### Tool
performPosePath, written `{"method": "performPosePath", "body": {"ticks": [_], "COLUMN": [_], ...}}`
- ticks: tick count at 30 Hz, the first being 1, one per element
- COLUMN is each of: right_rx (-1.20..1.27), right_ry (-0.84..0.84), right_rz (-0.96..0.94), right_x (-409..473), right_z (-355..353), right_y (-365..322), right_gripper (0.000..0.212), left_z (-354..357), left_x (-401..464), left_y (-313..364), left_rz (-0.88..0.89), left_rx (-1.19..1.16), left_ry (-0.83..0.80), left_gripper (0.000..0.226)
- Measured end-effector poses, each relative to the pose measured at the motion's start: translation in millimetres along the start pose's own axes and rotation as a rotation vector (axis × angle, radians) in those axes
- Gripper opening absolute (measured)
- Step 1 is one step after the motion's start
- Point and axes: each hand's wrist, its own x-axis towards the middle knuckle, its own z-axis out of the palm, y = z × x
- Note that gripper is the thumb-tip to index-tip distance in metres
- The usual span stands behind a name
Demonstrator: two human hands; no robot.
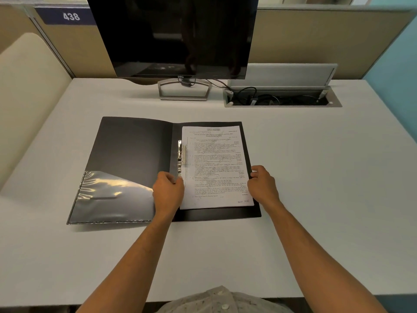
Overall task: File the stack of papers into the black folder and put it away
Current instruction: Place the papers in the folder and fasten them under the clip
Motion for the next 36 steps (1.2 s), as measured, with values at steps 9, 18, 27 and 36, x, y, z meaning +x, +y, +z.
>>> {"method": "performPosePath", "body": {"ticks": [9,18,27,36], "right_rx": [0.040,0.037,-0.056,-0.069], "right_ry": [0.018,-0.017,-0.030,-0.050], "right_rz": [0.028,0.014,0.001,-0.029], "right_x": [42,83,103,104], "right_z": [-9,-8,-3,0], "right_y": [-28,-52,-56,-56], "right_gripper": [0.049,0.042,0.032,0.030], "left_z": [-6,8,20,22], "left_x": [57,107,125,121], "left_y": [29,64,69,74], "left_rz": [0.133,0.146,0.099,0.084], "left_rx": [0.000,0.004,0.039,0.062], "left_ry": [-0.034,-0.154,-0.218,-0.245], "left_gripper": [0.030,0.045,0.048,0.047]}}
